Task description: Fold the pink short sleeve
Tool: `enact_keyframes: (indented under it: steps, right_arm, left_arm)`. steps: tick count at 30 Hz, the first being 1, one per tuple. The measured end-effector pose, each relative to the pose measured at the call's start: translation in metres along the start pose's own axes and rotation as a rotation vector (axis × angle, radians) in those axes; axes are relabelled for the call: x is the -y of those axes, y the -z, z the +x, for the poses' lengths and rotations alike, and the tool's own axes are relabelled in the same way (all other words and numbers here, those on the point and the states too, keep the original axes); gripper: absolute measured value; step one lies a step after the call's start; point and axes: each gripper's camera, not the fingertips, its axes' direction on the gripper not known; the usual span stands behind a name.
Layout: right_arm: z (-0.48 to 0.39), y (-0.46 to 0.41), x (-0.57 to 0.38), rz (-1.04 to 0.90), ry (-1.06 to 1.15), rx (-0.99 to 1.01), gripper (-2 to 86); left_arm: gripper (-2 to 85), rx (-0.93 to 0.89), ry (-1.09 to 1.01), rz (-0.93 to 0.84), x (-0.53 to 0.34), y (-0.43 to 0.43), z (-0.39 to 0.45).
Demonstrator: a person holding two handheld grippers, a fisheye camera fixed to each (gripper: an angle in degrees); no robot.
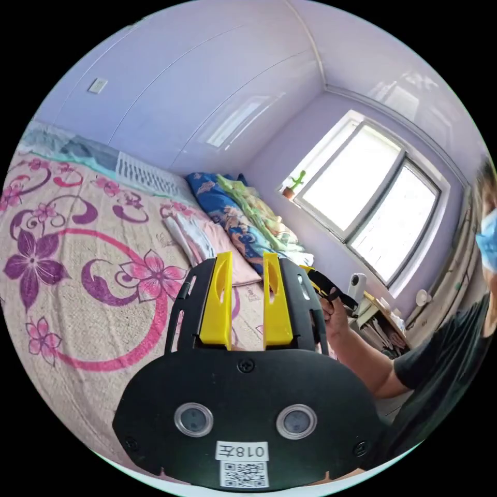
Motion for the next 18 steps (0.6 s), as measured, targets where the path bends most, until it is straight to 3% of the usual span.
enact_keyframes:
  steps: [2,6,8,13,18]
  right_arm:
    - [-0.067,0.039,-0.024,0.176,0.046,0.011,0.1]
    - [-0.174,0.068,-0.053,0.325,0.188,-0.002,-0.1]
    - [-0.23,0.068,-0.062,0.372,0.211,0.127,0.2]
    - [-0.342,0.02,-0.054,0.256,0.276,0.446,0.0]
    - [-0.478,-0.079,-0.051,0.014,0.395,0.514,0.4]
  left_arm:
    - [5.9,0.039,-0.102,0.07,-0.015,0.054,0.042]
    - [3.3,0.119,-0.26,0.214,-0.067,0.17,0.122]
    - [3.7,0.114,-0.271,0.25,-0.09,0.209,0.139]
    - [8.1,0.013,-0.193,0.339,-0.158,0.291,0.143]
    - [6.7,0.291,-0.078,0.488,-0.266,0.354,0.113]
